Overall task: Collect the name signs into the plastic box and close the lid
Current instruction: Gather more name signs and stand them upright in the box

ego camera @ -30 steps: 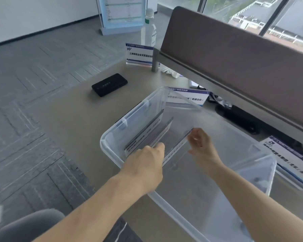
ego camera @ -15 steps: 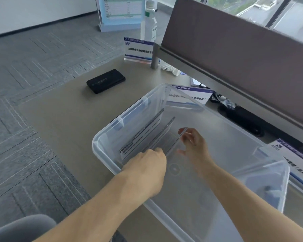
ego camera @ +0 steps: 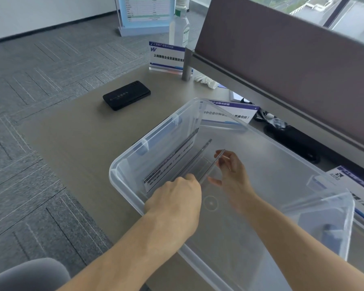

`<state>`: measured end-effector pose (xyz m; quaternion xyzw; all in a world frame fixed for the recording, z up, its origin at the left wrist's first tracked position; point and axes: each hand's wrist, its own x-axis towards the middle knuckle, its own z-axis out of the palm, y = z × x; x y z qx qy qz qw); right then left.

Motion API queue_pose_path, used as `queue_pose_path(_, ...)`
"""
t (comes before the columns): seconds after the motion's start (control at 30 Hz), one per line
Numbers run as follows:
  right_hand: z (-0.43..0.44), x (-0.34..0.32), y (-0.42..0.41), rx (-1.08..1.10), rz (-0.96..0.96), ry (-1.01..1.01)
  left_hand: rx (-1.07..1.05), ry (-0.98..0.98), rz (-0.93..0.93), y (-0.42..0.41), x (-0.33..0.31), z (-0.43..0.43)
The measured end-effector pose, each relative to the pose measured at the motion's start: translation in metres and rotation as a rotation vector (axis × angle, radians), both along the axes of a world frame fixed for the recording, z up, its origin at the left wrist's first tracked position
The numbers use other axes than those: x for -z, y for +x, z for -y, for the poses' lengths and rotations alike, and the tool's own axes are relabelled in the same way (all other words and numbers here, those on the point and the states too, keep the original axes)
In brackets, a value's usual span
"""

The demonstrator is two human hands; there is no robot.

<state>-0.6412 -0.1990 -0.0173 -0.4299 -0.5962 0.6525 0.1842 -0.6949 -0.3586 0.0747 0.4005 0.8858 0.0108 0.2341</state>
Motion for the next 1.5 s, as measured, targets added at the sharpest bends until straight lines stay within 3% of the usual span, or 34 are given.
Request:
queue_pose_path(0.33,0.005,-0.013,0.011,-0.066,0.072,0.074,-0.034,0.083,0.023,-0.003,-0.001,0.0)
queue_pose_path(0.53,-0.002,-0.091,0.065,-0.042,0.021,0.267,0.038,0.326,-0.045,0.002,-0.049,-0.007)
queue_pose_path(0.7,-0.021,-0.185,0.157,0.137,-0.063,0.342,0.191,0.613,0.164,0.036,-0.128,-0.062)
queue_pose_path(0.8,-0.038,-0.221,0.223,0.286,-0.062,0.384,0.261,0.678,0.348,0.081,-0.165,-0.108)
queue_pose_path(0.93,-0.065,-0.233,0.299,0.482,-0.026,0.387,0.327,0.629,0.495,0.137,-0.175,-0.173)
queue_pose_path(1.07,-0.098,-0.213,0.351,0.576,0.04,0.38,0.351,0.467,0.474,0.167,-0.149,-0.235)
queue_pose_path(1.2,-0.129,-0.167,0.374,0.601,0.111,0.348,0.266,0.296,0.417,0.169,-0.103,-0.28)
queue_pose_path(1.37,-0.157,-0.096,0.375,0.54,0.191,0.218,0.045,0.136,0.502,0.154,-0.037,-0.317)
queue_pose_path(1.5,-0.18,-0.042,0.371,0.547,0.283,0.158,0.044,0.063,0.496,0.137,0.015,-0.343)
